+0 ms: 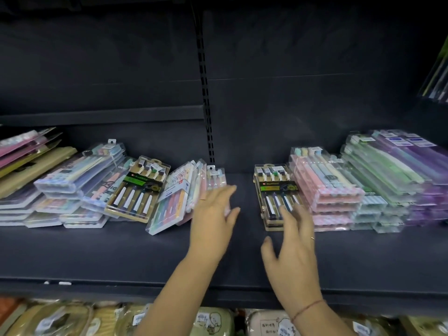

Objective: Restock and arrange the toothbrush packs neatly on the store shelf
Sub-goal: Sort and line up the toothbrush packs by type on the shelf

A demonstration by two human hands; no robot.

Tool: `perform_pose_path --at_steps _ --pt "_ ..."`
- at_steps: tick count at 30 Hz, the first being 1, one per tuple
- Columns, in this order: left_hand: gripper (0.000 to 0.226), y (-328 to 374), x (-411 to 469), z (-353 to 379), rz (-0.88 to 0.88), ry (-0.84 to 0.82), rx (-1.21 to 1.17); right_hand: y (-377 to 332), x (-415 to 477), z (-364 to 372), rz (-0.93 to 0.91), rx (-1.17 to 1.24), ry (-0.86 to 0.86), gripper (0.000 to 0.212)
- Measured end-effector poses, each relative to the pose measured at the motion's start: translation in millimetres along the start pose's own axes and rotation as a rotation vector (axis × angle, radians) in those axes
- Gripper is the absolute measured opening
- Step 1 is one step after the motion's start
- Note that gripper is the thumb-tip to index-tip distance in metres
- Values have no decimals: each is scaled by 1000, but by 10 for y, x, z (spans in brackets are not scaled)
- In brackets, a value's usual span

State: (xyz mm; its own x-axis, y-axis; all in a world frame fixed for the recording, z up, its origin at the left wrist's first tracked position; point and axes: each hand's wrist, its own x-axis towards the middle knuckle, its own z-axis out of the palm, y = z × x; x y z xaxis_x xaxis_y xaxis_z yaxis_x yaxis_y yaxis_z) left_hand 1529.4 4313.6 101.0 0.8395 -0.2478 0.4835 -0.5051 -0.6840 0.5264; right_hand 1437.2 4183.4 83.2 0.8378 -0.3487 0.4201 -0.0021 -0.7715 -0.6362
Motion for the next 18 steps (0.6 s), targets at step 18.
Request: perform_pose_path --at_steps 18 --pt "53 -773 -67 -222 -168 -3 276 -140 201 341 -242 -215 -561 70"
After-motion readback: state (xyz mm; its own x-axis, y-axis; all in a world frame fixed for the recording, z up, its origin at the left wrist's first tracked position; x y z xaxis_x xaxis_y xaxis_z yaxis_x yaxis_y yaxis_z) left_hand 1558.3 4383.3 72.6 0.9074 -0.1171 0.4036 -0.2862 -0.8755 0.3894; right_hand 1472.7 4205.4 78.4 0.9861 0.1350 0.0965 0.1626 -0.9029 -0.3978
